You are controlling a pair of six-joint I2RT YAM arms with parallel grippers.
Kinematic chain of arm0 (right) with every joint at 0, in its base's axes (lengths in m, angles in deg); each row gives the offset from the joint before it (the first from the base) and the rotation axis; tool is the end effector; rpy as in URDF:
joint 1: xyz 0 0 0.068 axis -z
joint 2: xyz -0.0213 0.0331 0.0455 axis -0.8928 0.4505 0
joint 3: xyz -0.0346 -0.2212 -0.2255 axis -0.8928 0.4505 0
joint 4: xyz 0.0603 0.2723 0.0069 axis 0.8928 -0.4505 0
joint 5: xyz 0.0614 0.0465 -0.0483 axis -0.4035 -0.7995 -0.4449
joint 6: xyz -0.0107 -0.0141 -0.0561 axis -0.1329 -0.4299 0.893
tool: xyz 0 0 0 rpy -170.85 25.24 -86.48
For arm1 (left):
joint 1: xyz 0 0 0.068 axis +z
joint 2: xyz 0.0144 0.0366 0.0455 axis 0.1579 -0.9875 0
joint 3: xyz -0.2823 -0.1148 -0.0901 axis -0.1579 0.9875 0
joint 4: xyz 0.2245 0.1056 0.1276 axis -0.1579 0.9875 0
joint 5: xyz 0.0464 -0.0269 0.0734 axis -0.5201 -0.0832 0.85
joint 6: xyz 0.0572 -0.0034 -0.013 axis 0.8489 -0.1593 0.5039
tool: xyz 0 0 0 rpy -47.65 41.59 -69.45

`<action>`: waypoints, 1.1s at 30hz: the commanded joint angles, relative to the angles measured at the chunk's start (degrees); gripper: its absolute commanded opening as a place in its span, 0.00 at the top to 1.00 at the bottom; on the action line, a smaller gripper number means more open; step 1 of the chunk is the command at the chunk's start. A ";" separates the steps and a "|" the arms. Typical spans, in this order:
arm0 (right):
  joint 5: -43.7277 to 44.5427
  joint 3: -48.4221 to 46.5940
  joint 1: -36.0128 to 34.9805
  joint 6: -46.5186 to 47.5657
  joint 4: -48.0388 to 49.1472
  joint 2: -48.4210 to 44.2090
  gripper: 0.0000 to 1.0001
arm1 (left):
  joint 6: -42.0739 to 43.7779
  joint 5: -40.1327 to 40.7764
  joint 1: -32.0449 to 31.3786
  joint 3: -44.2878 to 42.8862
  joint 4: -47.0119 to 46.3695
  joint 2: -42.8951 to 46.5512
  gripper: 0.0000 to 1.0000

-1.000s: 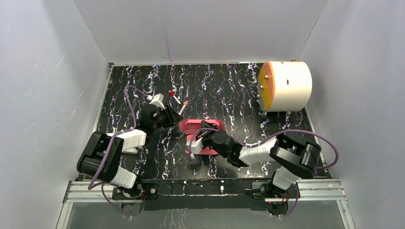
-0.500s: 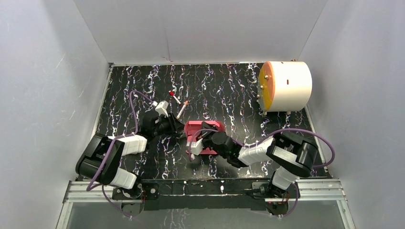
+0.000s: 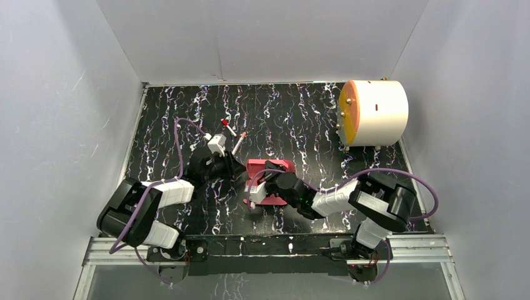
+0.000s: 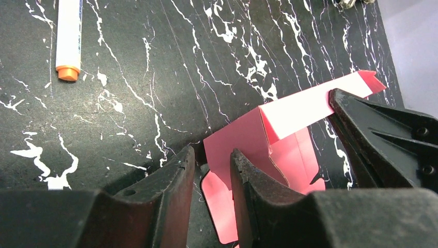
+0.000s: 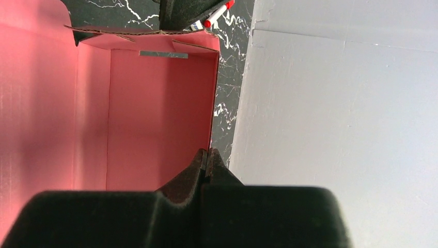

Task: Fold the paper box

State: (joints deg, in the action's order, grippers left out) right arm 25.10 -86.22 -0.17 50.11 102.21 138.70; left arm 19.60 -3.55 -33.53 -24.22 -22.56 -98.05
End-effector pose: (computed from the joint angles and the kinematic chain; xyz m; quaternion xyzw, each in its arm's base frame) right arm 0.1530 0.2721 0.1860 -0.6919 0.3650 -0.2147 0.5848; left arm 0.2384 -0.1247 0.1887 0.0607 0.8078 -0.3906 0.4373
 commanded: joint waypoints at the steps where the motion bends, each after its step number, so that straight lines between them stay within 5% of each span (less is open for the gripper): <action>1: -0.12 1.16 -0.73 -0.04 0.65 -0.62 1.00 | 3.45 0.36 -1.31 1.54 -3.83 2.23 0.70; 11: 4.83 3.53 -4.15 4.74 6.10 1.83 1.00 | 5.28 0.99 -2.25 6.21 -9.98 5.29 0.70; 33: 4.03 1.83 -4.90 2.18 -0.71 0.63 1.00 | 16.82 -3.61 -4.45 5.99 -13.23 1.66 0.72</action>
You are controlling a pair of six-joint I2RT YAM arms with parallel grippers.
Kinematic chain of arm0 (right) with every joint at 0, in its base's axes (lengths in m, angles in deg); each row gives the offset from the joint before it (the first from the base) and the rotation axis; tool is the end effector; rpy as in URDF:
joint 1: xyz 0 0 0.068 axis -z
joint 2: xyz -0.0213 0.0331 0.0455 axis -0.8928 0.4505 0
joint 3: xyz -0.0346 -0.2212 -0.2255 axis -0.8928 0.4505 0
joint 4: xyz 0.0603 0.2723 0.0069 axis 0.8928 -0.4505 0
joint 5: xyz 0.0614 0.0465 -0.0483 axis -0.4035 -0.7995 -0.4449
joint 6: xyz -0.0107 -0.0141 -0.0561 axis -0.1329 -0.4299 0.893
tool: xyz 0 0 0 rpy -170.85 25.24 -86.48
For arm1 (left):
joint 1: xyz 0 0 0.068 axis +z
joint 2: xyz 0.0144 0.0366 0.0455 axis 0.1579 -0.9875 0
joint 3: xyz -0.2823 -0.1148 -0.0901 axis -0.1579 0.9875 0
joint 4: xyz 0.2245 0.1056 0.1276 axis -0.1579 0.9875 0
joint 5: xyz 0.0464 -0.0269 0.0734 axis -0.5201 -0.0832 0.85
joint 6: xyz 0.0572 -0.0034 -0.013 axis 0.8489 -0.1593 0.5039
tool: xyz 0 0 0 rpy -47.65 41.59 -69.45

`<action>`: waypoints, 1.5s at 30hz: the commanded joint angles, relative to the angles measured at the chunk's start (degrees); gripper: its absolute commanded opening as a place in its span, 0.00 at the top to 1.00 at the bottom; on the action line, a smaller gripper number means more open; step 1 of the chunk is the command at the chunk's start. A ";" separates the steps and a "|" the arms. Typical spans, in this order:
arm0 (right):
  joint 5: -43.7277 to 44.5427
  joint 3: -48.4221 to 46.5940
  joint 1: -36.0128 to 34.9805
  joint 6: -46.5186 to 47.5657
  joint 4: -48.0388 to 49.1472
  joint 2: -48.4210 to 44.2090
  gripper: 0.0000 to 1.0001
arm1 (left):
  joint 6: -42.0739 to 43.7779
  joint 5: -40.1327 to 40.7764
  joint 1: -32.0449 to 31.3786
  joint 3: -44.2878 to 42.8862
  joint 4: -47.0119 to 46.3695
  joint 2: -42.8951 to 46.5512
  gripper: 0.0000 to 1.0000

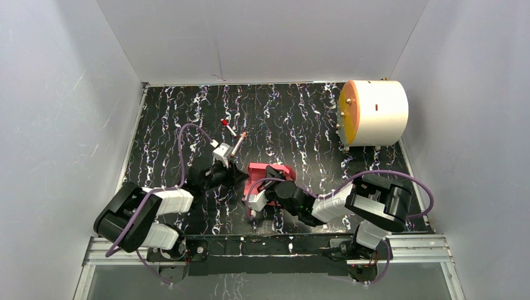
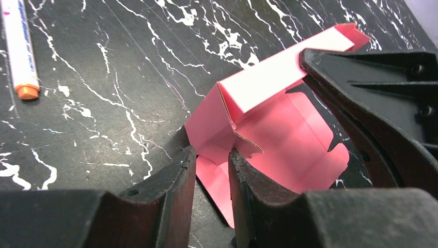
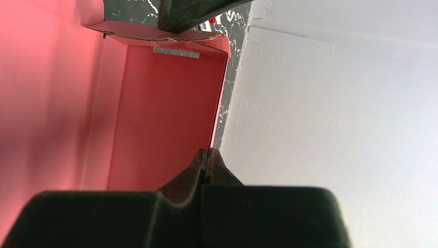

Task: Fold the paper box

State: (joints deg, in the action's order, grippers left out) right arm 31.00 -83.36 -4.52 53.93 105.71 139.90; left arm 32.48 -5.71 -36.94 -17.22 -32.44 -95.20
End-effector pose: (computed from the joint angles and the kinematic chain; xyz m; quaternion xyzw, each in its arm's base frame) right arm 0.1316 0.2714 0.1736 -0.7028 0.3424 -0.2508 0.5709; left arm 0.2060 -0.1274 0.1838 0.1901 0.7574 -0.3761 0.4988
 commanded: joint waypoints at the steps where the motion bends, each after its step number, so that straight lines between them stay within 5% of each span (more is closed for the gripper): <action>1: -1.86 -1.20 -0.55 -1.80 -4.69 -0.66 1.00 | 4.04 -0.88 -1.24 -1.20 -3.63 -1.70 0.72; 28: -4.81 -3.59 -0.57 -5.66 -12.69 -0.89 1.00 | 7.14 13.25 -5.06 0.72 -24.41 -11.79 0.75; 45: -5.43 -4.32 -0.55 -6.88 -14.40 -1.16 1.00 | 9.16 36.89 -11.47 0.70 -30.51 -16.06 0.96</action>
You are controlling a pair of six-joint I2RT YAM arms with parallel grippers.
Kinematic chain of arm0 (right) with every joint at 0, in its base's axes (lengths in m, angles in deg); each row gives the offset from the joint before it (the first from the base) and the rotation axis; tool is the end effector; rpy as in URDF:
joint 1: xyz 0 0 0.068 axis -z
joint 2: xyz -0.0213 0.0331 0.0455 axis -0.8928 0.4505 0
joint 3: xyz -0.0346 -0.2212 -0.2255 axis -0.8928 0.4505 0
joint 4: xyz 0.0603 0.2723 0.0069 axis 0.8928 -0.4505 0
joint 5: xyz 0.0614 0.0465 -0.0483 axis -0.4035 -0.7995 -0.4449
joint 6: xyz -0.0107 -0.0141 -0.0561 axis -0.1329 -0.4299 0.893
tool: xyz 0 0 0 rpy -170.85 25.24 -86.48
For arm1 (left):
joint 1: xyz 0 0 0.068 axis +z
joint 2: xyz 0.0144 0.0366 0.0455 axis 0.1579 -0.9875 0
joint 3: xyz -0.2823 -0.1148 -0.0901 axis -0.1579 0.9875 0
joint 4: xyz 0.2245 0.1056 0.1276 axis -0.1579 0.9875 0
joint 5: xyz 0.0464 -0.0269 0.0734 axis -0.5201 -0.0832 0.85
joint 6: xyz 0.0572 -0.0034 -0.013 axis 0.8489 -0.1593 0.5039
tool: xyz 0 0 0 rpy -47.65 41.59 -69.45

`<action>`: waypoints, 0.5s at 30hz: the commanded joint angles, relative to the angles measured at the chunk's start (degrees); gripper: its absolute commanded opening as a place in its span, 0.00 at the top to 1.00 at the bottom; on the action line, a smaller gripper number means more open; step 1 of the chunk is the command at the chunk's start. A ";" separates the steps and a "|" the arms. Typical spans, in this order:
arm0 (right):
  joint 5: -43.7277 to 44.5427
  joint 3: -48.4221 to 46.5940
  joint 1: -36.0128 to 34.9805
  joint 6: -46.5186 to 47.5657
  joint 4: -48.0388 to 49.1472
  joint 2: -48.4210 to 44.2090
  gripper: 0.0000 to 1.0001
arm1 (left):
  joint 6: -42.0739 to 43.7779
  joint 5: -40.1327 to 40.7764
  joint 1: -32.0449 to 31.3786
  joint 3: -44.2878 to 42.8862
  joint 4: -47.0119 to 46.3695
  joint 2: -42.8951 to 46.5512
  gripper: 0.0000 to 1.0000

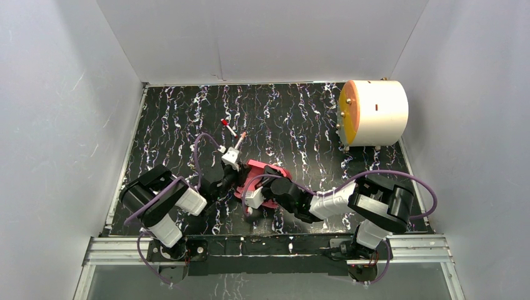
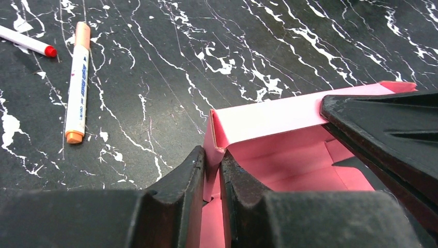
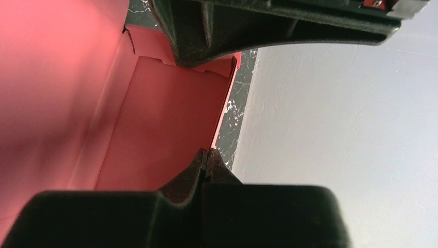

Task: Fold the paper box

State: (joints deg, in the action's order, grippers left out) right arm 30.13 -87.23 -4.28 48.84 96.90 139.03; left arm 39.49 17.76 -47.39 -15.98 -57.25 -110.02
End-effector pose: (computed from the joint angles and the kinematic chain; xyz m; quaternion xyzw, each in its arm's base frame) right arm 0.1364 0.2813 0.1796 -0.7105 0.3712 -0.2234 0.5545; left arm 0.2072 -0.1629 0.1663 0.1723 0.7169 -0.2744 0.6173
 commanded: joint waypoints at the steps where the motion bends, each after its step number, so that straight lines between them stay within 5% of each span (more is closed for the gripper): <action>1: -4.62 -0.51 -0.79 -1.77 -5.75 -0.27 1.00 | 2.21 15.41 -1.60 -0.63 -6.01 -1.70 0.97; 15: -4.73 -0.69 -0.79 -2.44 -6.10 -0.29 1.00 | 2.35 36.11 -6.39 -2.12 -7.69 -5.36 1.00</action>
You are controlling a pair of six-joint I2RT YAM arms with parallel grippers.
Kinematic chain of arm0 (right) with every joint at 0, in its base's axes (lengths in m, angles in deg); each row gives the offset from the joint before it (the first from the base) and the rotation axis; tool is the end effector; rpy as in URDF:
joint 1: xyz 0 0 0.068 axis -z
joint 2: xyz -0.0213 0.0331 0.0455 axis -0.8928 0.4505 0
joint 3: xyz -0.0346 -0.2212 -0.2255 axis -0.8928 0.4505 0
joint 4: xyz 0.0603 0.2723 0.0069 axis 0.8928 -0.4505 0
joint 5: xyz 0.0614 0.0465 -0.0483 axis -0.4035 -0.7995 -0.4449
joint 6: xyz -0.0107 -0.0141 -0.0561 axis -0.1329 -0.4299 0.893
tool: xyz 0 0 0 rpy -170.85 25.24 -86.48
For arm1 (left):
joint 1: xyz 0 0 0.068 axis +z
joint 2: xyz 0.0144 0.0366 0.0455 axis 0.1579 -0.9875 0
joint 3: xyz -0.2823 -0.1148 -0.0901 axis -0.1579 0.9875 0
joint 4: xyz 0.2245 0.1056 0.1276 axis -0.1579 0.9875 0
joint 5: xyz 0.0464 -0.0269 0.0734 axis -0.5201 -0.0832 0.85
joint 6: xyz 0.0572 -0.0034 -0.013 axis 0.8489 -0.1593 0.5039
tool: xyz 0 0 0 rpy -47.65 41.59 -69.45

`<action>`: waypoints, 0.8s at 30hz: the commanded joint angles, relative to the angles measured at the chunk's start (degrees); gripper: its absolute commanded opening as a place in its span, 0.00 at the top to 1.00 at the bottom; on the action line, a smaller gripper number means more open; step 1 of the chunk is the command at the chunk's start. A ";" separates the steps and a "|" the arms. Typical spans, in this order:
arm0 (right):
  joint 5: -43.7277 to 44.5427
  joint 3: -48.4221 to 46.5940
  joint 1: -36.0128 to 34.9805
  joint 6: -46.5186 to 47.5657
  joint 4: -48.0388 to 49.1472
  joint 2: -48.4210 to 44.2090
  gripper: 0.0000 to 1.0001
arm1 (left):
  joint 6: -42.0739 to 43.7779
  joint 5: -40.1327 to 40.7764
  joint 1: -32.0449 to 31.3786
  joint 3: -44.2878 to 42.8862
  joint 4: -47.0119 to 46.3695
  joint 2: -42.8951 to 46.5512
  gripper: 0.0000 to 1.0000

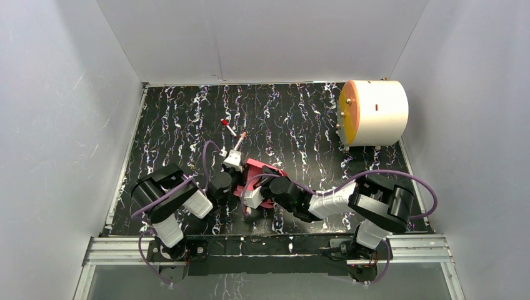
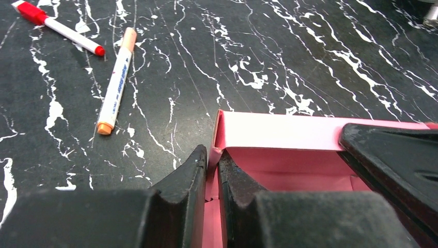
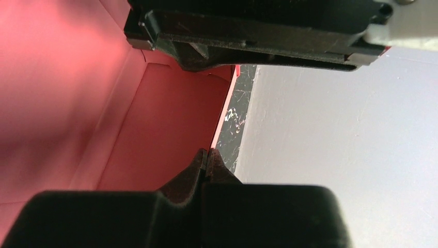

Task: Fold the paper box

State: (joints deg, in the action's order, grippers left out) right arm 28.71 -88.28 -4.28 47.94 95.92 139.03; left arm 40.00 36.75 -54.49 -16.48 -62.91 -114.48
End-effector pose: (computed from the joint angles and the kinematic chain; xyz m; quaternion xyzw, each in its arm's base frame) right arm 0.1372 0.2856 0.1828 -0.7116 0.3708 -0.2093 0.5589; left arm 0.1985 -0.1807 0.1606 0.1052 0.7184 -0.2037 0.6568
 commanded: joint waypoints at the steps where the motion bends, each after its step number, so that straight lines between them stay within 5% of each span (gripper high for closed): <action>1: -3.24 0.32 -0.80 -1.57 -5.12 -0.21 1.00 | 1.84 18.78 0.18 -1.73 -2.03 -1.06 1.00; 9: -3.03 0.68 -0.79 -1.75 -2.85 0.02 1.00 | 4.63 29.96 -3.37 -3.69 -1.95 -2.66 1.00; 14: -2.21 0.79 -0.79 -3.02 0.01 -0.24 1.00 | 1.87 25.15 -3.46 -1.85 -2.76 -3.21 1.00; 24: -2.17 -1.83 -0.79 -15.74 -8.52 -8.55 0.60 | 4.59 17.55 -3.43 -0.03 -7.42 -5.76 1.00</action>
State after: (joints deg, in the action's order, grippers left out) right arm 27.57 -89.24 -4.63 39.61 91.28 136.27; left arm 42.82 52.01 -58.99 -17.81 -68.11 -119.57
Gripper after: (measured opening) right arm 0.346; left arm 0.088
